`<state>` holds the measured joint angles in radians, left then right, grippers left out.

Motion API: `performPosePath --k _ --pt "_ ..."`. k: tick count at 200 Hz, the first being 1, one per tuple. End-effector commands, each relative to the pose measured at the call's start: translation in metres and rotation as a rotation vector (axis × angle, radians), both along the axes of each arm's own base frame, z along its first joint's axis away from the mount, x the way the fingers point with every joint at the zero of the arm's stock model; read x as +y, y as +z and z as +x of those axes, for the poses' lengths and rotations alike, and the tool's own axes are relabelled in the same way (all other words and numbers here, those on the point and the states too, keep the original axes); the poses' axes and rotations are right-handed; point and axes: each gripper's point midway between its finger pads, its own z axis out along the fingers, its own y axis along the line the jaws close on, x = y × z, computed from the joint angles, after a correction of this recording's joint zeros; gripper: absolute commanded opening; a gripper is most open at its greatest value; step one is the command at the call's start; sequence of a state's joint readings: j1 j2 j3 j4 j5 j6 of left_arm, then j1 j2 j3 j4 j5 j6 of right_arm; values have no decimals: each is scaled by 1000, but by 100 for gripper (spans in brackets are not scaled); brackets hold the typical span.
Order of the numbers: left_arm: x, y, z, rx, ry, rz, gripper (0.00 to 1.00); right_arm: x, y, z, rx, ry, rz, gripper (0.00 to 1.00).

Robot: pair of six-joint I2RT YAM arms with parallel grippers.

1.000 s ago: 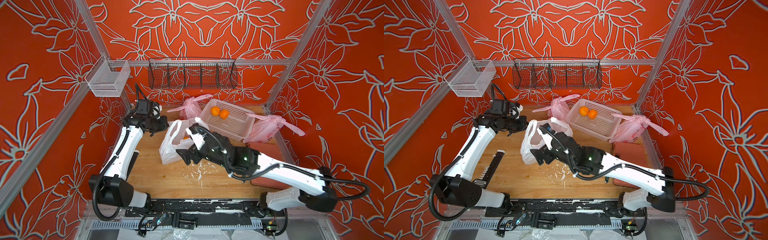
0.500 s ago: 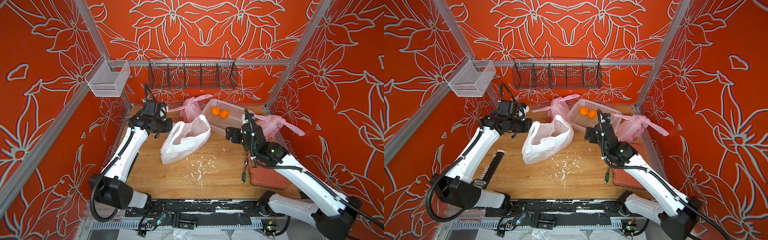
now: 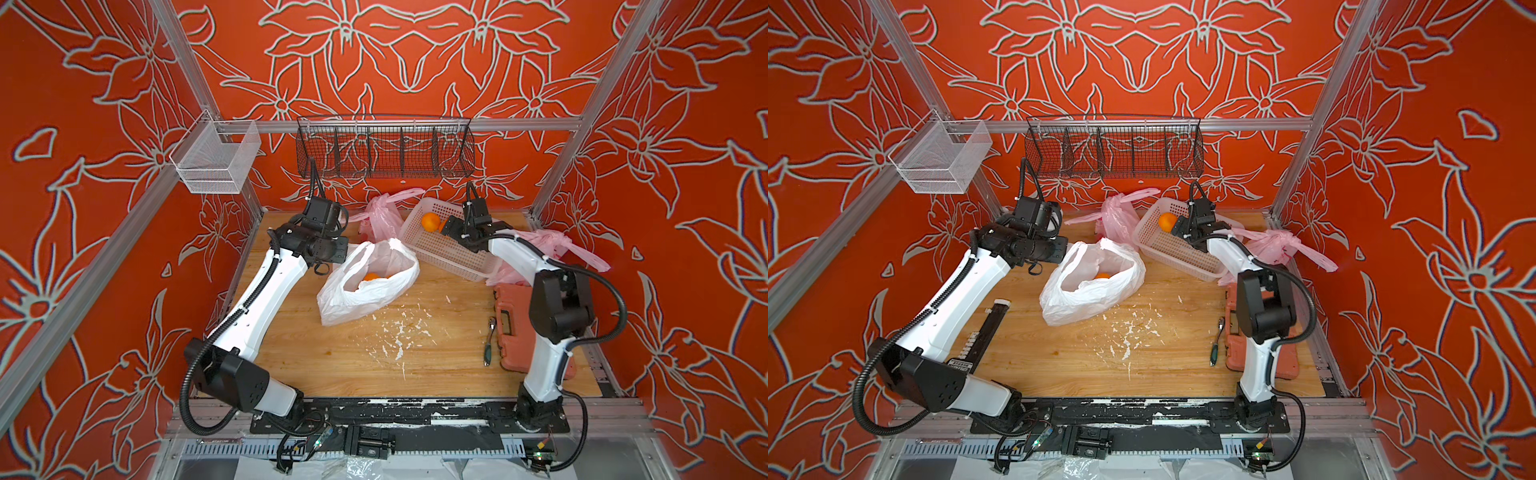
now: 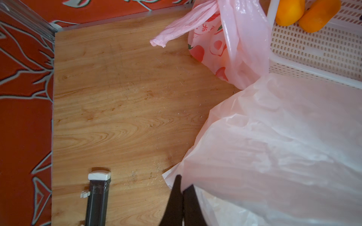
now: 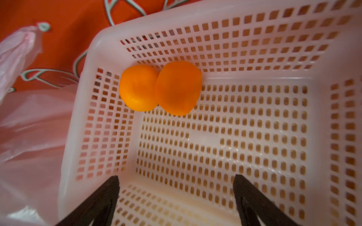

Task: Place the oranges into plastic bags & tie knots
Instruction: Pick up the orange from the basket.

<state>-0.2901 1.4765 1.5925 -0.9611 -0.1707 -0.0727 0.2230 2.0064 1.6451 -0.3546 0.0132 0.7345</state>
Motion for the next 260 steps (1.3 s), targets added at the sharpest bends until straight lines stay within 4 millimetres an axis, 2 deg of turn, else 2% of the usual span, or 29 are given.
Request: performPosePath --k 1,21,36,64,94,123,159,174,194,197,214,224,240,260 --pt "4 -4 -3 22 1 68 0 -6 -11 26 21 -57 25 94" --pt "3 -7 -3 32 -5 84 0 -10 -28 47 43 -82 16 94" --pt "1 -8 -3 35 -10 82 0 -14 -42 55 79 -106 -5 94" --pt "0 -6 -3 31 -15 73 0 -14 -57 71 101 -115 -18 93" --pt "-1 -8 -4 36 -15 67 0 -12 -68 78 135 -106 -28 81" --pt "-1 -9 -5 38 -14 67 0 -13 -68 75 141 -104 -34 70" --pt "-2 -9 -5 38 -11 52 0 -16 -47 63 114 -88 -53 59" --pt "-4 -8 -5 38 -10 30 0 -18 -32 51 91 -77 -67 56" --pt "-7 -5 -5 37 -11 -31 0 -22 -1 27 33 -62 -82 52" --pt "-8 -5 -5 39 -11 -41 0 -22 -2 22 34 -58 -85 51" --pt "-10 -3 -5 40 -14 -91 0 -21 22 -8 -6 -40 -77 48" --pt "-9 -4 -4 45 -11 -92 0 -18 35 -29 -22 -22 -73 47" --pt "-6 -6 -4 55 -1 -91 0 -1 56 -67 -71 34 -79 47" --pt "1 -8 -3 65 24 -85 0 25 84 -129 -128 114 -99 46"
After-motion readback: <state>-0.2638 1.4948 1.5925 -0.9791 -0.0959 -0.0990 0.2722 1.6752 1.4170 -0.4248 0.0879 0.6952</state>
